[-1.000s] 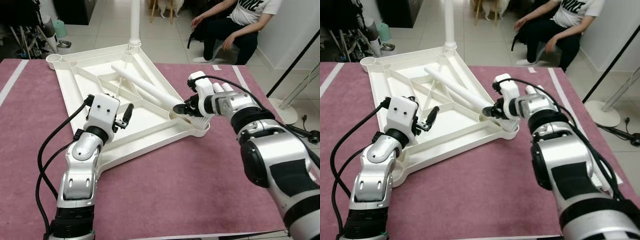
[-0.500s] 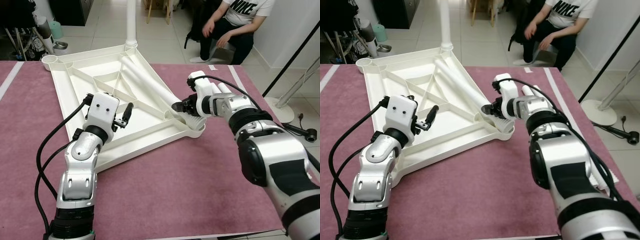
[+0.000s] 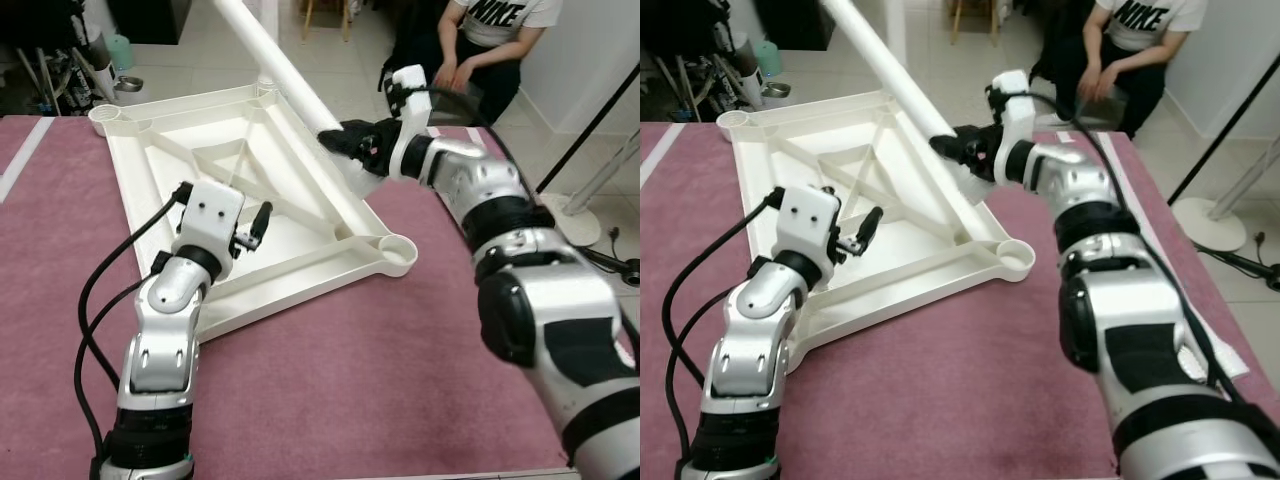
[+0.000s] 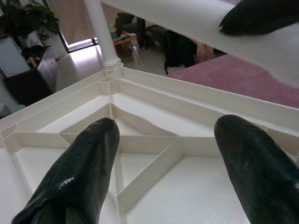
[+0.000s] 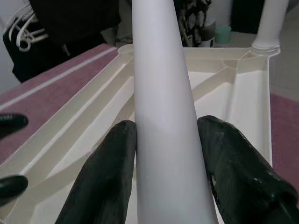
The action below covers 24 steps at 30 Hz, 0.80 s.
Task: Building children table
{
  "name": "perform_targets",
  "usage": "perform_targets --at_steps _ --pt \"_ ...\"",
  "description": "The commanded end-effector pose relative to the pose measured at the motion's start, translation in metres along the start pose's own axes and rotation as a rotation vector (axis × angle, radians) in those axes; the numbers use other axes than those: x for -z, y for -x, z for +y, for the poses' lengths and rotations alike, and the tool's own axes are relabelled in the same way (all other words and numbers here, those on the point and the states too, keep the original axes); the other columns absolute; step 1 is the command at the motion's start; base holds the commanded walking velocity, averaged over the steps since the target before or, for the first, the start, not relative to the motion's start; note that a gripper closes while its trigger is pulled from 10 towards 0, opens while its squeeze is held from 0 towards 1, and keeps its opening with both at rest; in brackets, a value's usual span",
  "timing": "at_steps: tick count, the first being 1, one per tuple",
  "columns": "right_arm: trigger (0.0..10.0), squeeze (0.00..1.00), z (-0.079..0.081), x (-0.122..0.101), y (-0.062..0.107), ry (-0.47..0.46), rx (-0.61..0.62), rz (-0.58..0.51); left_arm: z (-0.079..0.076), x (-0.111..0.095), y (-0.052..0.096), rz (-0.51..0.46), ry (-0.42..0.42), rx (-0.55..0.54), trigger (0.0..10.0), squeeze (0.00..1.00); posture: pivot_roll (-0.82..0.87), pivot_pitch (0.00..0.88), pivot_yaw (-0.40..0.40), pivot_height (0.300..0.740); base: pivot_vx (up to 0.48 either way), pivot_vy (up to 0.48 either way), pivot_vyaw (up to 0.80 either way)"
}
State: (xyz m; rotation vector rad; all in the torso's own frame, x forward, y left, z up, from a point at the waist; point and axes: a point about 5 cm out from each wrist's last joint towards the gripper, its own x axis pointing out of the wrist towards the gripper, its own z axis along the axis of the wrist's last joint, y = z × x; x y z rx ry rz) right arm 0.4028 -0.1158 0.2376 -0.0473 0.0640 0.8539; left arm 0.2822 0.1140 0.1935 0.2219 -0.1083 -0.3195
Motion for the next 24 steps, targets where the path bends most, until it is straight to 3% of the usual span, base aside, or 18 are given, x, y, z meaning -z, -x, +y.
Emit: perform_targets --at_steps 1,2,4,5,9,10,13,14,18,24 --pt "10.0 0.0 0.003 -0.006 0.0 0.066 -0.009 -0.035 0.001 -0.004 -0.004 -0.007 0.069 -0.132 10.0 0.0 0.13 0.0 0.005 0.74 0.0 0.0 0.0" --pt "10.0 0.0 0.007 -0.004 -0.001 0.099 -0.012 -0.05 0.002 -0.007 -0.006 -0.015 0.092 -0.135 10.0 0.0 0.13 0.0 0.005 0.74 0.0 0.0 0.0" --pt "10.0 0.0 0.022 0.002 -0.001 0.167 -0.003 -0.153 0.009 -0.026 -0.013 -0.065 0.224 -0.161 10.0 0.0 0.13 0.0 0.007 0.74 0.0 0.0 0.0" --pt "10.0 0.0 0.022 0.002 -0.001 0.167 -0.003 -0.153 0.009 -0.026 -0.013 -0.065 0.224 -0.161 10.0 0.0 0.13 0.0 0.007 0.74 0.0 0.0 0.0" --pt "10.0 0.0 0.049 0.013 0.004 0.228 -0.036 -0.28 0.016 -0.046 -0.021 -0.109 0.556 -0.114 10.0 0.0 0.13 0.0 0.017 0.74 0.0 0.0 0.0" --pt "10.0 0.0 0.049 0.013 0.004 0.228 -0.036 -0.28 0.016 -0.046 -0.021 -0.109 0.556 -0.114 10.0 0.0 0.13 0.0 0.017 0.74 0.0 0.0 0.0" --pt "10.0 0.0 0.059 0.019 0.007 0.256 -0.04 -0.293 0.013 -0.048 -0.025 -0.105 0.724 -0.055 10.0 0.0 0.12 0.0 0.021 0.74 0.0 0.0 0.0" --pt "10.0 0.0 0.059 0.019 0.007 0.256 -0.04 -0.293 0.013 -0.048 -0.025 -0.105 0.724 -0.055 10.0 0.0 0.12 0.0 0.021 0.74 0.0 0.0 0.0" --pt "10.0 0.0 0.069 0.024 0.009 0.292 -0.038 -0.304 -0.003 -0.057 -0.027 -0.126 0.898 0.102 10.0 0.0 0.11 0.0 0.031 0.74 0.0 0.0 0.0" --pt "10.0 0.0 0.077 0.028 0.011 0.3 -0.042 -0.31 -0.003 -0.064 -0.03 -0.166 1.012 0.131 10.0 0.0 0.11 0.0 0.033 0.74 0.0 0.0 0.0"
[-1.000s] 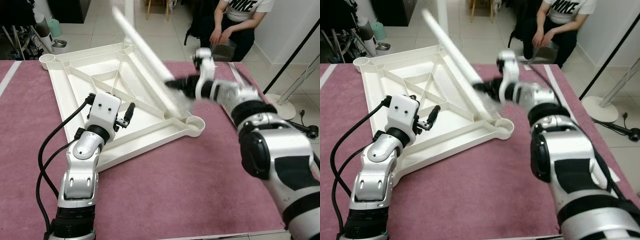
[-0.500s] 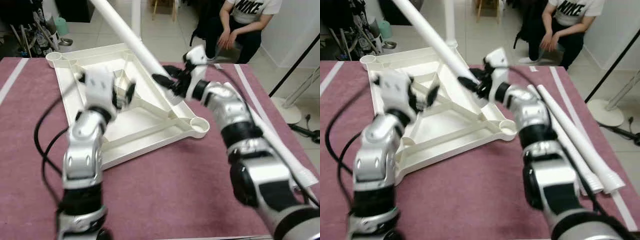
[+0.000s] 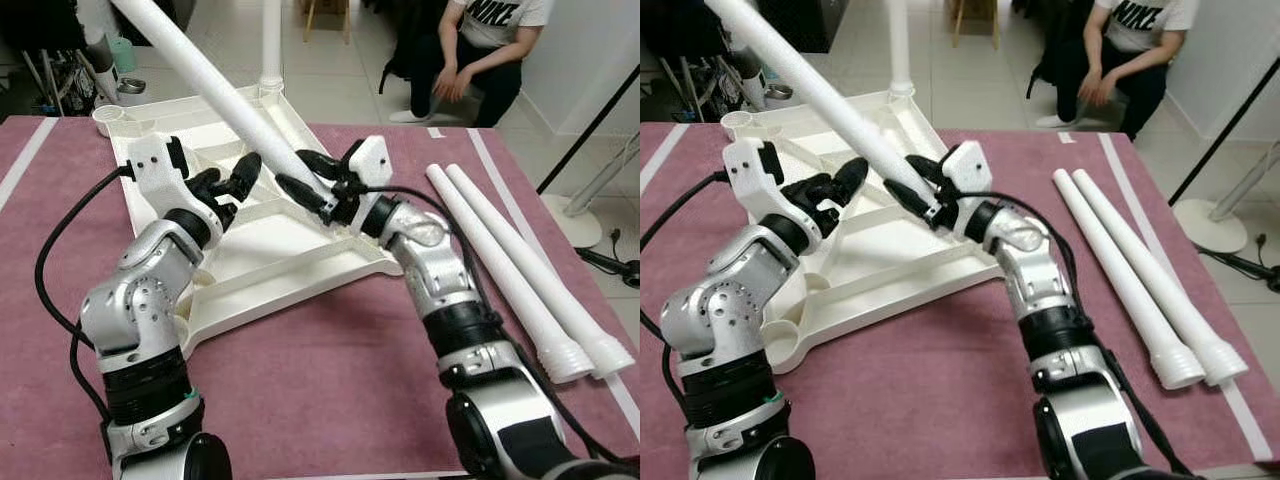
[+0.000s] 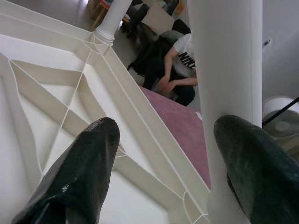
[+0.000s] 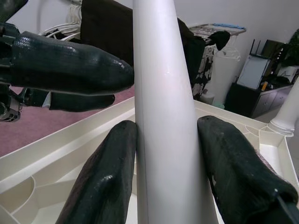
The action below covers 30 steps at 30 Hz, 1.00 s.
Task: Building children table
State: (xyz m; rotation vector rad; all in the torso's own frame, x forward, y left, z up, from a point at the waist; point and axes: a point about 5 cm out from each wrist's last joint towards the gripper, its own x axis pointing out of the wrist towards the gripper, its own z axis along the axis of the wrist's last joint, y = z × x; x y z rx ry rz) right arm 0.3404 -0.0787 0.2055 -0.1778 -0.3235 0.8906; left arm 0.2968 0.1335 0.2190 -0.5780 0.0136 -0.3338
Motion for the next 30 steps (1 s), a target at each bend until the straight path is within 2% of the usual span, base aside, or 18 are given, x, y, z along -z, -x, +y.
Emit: perform_targets --at_steps 1,4,9,13,18,22,30 --pt "10.0 0.0 0.005 -0.005 0.0 0.027 -0.007 -0.023 -0.056 -0.013 -0.019 -0.101 0.244 0.216 10.0 0.0 0.11 0.0 0.033 0.74 0.0 0.0 0.0" --pt "10.0 0.0 0.006 -0.005 0.002 0.017 0.021 -0.024 -0.061 -0.026 -0.013 -0.145 0.292 0.32 10.0 0.0 0.11 0.0 0.036 0.74 0.0 0.0 0.0" --pt "10.0 0.0 0.004 -0.006 0.004 0.021 0.035 -0.027 -0.064 -0.029 -0.009 -0.157 0.285 0.369 10.0 0.0 0.11 0.0 0.036 0.74 0.0 0.0 0.0" --pt "10.0 0.0 0.007 -0.008 0.003 0.017 0.032 -0.032 -0.07 -0.026 -0.008 -0.131 0.281 0.403 10.0 0.0 0.1 0.0 0.039 0.74 0.0 0.0 0.0" --pt "10.0 0.0 0.016 -0.009 0.0 0.018 0.006 -0.042 -0.071 -0.024 -0.014 -0.121 0.231 0.374 10.0 0.0 0.1 0.0 0.039 0.74 0.0 0.0 0.0" --pt "10.0 0.0 0.032 -0.009 -0.002 0.007 -0.037 -0.049 -0.076 -0.026 -0.021 -0.112 0.24 0.343 10.0 0.0 0.1 0.0 0.038 0.74 0.0 0.0 0.0" --pt "10.0 0.0 0.042 -0.004 -0.002 -0.007 -0.054 -0.04 -0.076 -0.027 -0.028 -0.112 0.258 0.312 10.0 0.0 0.1 0.0 0.044 0.74 0.0 0.0 0.0"
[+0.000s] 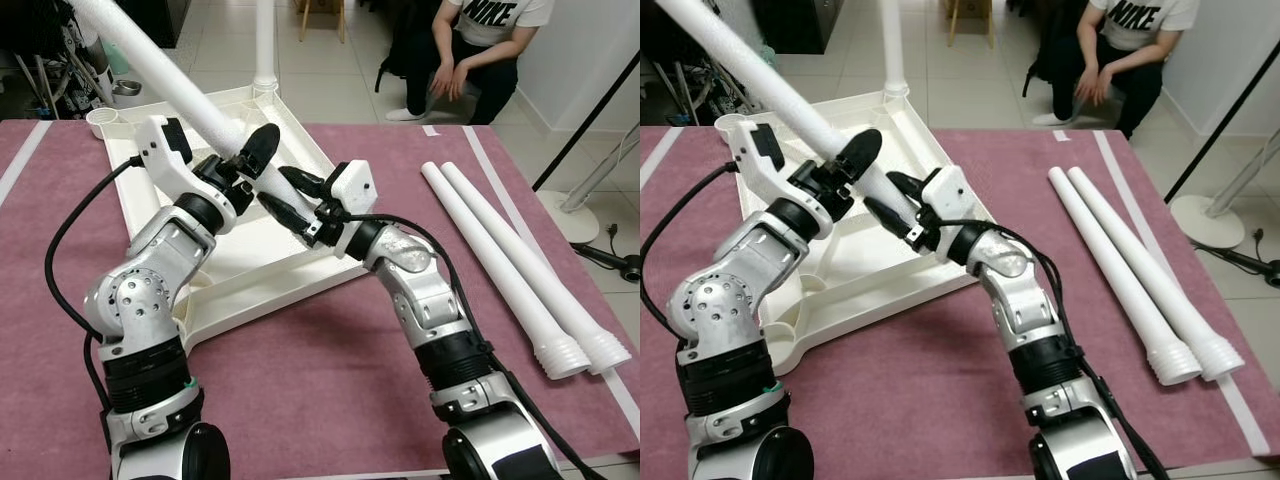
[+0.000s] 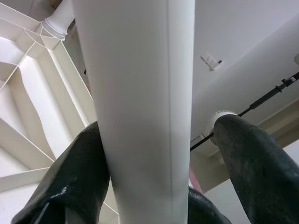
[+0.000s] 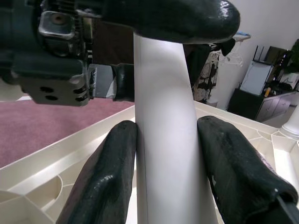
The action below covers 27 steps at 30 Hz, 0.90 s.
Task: Building children table
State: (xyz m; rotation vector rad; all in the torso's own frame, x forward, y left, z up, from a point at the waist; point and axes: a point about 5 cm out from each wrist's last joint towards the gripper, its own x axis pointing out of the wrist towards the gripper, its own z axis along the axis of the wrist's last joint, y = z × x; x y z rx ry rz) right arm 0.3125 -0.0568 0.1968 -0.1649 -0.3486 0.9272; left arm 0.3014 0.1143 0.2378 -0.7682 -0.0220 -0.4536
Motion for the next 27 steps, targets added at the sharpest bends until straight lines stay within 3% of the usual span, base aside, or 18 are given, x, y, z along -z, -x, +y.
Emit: perform_targets --at_steps 1,2,3,4,15,16,18,19,20,21,27 --pt "10.0 0.0 0.006 -0.002 -0.003 -0.004 -0.018 -0.006 -0.053 -0.011 -0.024 -0.072 0.07 0.181 6.3 0.0 0.1 0.0 0.047 0.74 0.0 0.0 0.0" --pt "10.0 0.0 0.006 -0.002 -0.003 -0.004 -0.018 -0.006 -0.053 -0.011 -0.024 -0.072 0.07 0.181 6.3 0.0 0.1 0.0 0.047 0.74 0.0 0.0 0.0" --pt "10.0 0.0 0.006 -0.002 -0.002 -0.005 -0.013 -0.003 -0.053 -0.012 -0.024 -0.073 0.063 0.183 0.0 0.0 0.1 0.0 0.049 0.74 0.0 0.0 0.0" --pt "10.0 0.0 0.003 0.0 -0.001 0.001 0.007 0.011 -0.053 -0.01 -0.023 -0.055 0.012 0.181 0.0 0.0 0.1 0.0 0.049 0.74 0.0 0.0 0.0" --pt "10.0 0.0 -0.005 0.004 -0.002 0.013 0.074 0.055 -0.063 -0.002 -0.02 -0.024 -0.134 0.211 0.0 0.0 0.1 0.0 0.045 0.74 0.0 0.0 0.0" --pt "10.0 1.0 -0.007 0.006 -0.002 0.006 0.088 0.068 -0.068 -0.001 -0.019 -0.025 -0.173 0.235 0.0 0.0 0.1 0.0 0.043 0.74 0.0 0.0 0.0" --pt "10.0 1.0 -0.009 0.007 -0.003 -0.031 0.096 0.101 -0.081 0.001 -0.016 -0.033 -0.268 0.311 0.0 0.0 0.1 0.0 0.042 0.74 0.0 0.0 0.0" --pt "10.0 1.0 -0.009 0.007 -0.003 -0.031 0.096 0.101 -0.081 0.001 -0.016 -0.033 -0.268 0.311 0.0 0.0 0.1 0.0 0.042 0.74 0.0 0.0 0.0" --pt "10.0 0.08 -0.009 0.007 -0.003 -0.046 0.093 0.112 -0.085 0.003 -0.014 -0.035 -0.31 0.34 0.0 0.0 0.1 0.0 0.042 0.74 0.0 0.0 0.0" --pt "10.0 0.0 -0.01 0.006 -0.004 -0.059 0.097 0.122 -0.09 0.005 -0.013 -0.031 -0.36 0.367 0.0 0.0 0.09 0.0 0.041 0.74 0.0 0.0 0.0" --pt "10.0 0.0 -0.015 0.001 -0.008 -0.09 0.112 0.133 -0.102 0.015 -0.008 -0.028 -0.47 0.455 0.0 0.0 0.09 0.0 0.041 0.74 0.0 0.0 0.0"
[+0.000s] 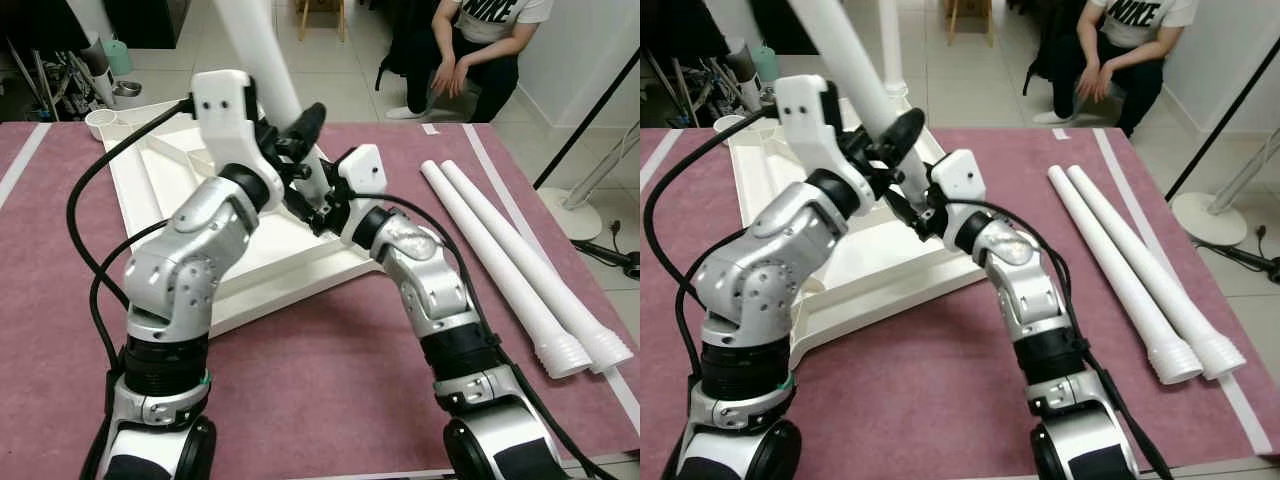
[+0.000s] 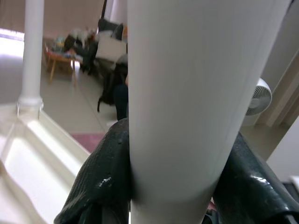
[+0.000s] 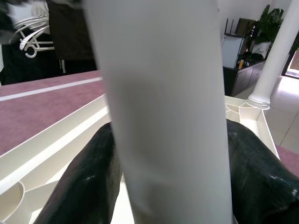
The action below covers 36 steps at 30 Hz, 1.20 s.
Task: Building children table
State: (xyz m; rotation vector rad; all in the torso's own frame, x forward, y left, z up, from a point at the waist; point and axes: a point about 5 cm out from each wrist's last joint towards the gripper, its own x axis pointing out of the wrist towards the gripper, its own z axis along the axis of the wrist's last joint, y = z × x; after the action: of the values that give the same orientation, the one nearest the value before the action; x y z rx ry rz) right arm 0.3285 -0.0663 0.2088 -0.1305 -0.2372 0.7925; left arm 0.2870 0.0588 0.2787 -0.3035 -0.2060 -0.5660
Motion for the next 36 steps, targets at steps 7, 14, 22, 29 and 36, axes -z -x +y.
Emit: perform_targets --at_steps 7,14,22,29,36 --pt "10.0 0.0 0.008 -0.013 -0.008 0.092 -0.107 -0.004 -0.043 0.008 0.0 -0.008 -0.243 0.33 0.0 0.0 0.08 0.0 0.035 0.74 0.0 0.0 0.0" --pt "10.0 0.0 0.022 -0.022 -0.006 0.2 -0.189 -0.024 -0.038 0.019 -0.004 0.034 -0.311 0.297 0.0 0.0 0.08 0.0 0.033 0.74 0.0 0.0 0.0" --pt "10.0 0.0 0.042 -0.029 -0.001 0.336 -0.261 -0.088 -0.027 0.034 -0.007 0.137 -0.273 0.215 0.0 0.0 0.08 0.0 0.042 0.74 0.0 0.0 0.0" --pt "10.0 0.0 0.047 -0.031 0.002 0.319 -0.187 -0.147 -0.012 0.03 -0.013 0.166 -0.064 0.124 0.0 0.0 0.08 0.0 0.045 0.74 0.0 0.0 0.0" --pt "10.0 0.0 0.041 -0.024 0.01 0.272 -0.11 -0.136 -0.005 0.026 -0.01 0.164 -0.061 0.128 0.0 0.0 0.08 0.0 0.051 0.74 0.0 0.0 0.0"
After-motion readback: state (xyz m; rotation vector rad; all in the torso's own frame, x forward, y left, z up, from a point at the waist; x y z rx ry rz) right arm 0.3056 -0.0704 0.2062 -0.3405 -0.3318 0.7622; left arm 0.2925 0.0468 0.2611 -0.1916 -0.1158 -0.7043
